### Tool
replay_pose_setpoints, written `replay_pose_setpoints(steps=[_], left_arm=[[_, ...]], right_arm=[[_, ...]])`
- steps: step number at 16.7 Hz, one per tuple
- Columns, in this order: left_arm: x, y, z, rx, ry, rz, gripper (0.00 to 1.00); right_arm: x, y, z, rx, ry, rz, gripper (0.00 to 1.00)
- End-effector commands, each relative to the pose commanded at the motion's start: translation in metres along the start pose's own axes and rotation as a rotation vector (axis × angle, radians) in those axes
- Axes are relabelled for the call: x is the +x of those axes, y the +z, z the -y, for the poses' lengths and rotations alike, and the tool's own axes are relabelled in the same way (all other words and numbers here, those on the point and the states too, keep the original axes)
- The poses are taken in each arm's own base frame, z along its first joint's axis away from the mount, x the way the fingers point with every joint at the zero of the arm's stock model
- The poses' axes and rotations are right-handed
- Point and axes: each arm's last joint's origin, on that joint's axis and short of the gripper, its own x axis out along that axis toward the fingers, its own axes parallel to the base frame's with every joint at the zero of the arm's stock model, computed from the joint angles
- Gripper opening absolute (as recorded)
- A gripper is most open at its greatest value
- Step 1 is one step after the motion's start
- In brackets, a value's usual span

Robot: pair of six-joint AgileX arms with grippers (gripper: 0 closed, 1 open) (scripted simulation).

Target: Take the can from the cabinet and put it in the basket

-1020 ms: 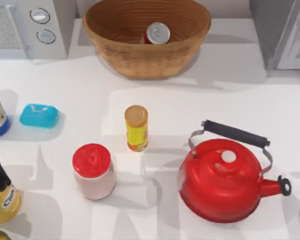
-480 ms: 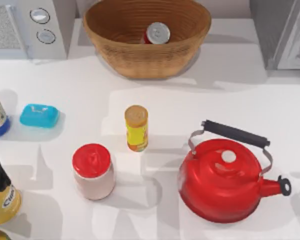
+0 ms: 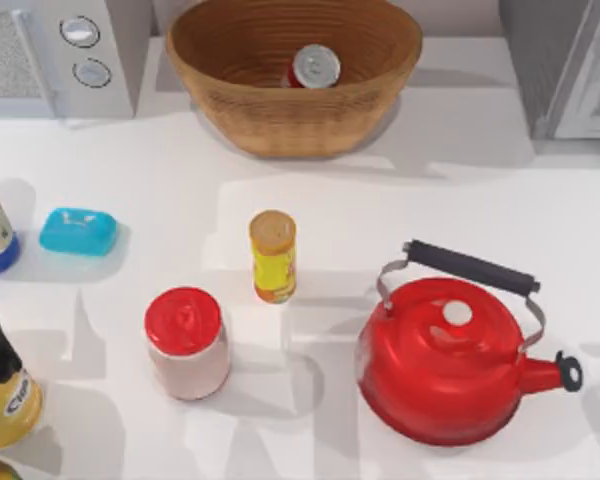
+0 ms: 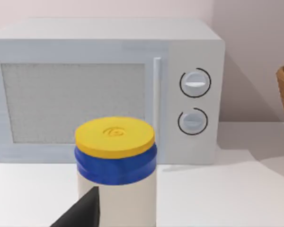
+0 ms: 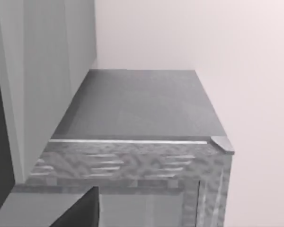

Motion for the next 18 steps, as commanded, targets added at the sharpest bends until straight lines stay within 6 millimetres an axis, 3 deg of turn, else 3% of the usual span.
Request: replay_pose_setpoints(steps=[4,7,12,15,18], left_arm=[[0.0,0.0,0.0,0.0,0.0,0.0,1.0],[0.0,0.0,0.0,0.0,0.0,0.0,1.0],[0.0,0.0,0.0,0.0,0.0,0.0,1.0],[0.0,0.0,0.0,0.0,0.0,0.0,1.0],[0.0,0.0,0.0,0.0,0.0,0.0,1.0]], right_arm=[[0.027,0.003,-0.019,-0.005,0.002,0.007,1.0],[0.062,0.005,-0.055,-0.003,0.002,0.011,1.0],[0.105,0.006,-0.157,0.005,0.003,0.008,1.0],[0.104,0.005,-0.223,0.006,0.001,0.004,1.0],[0.089,0.003,-0.269,0.004,0.0,0.001,1.0]])
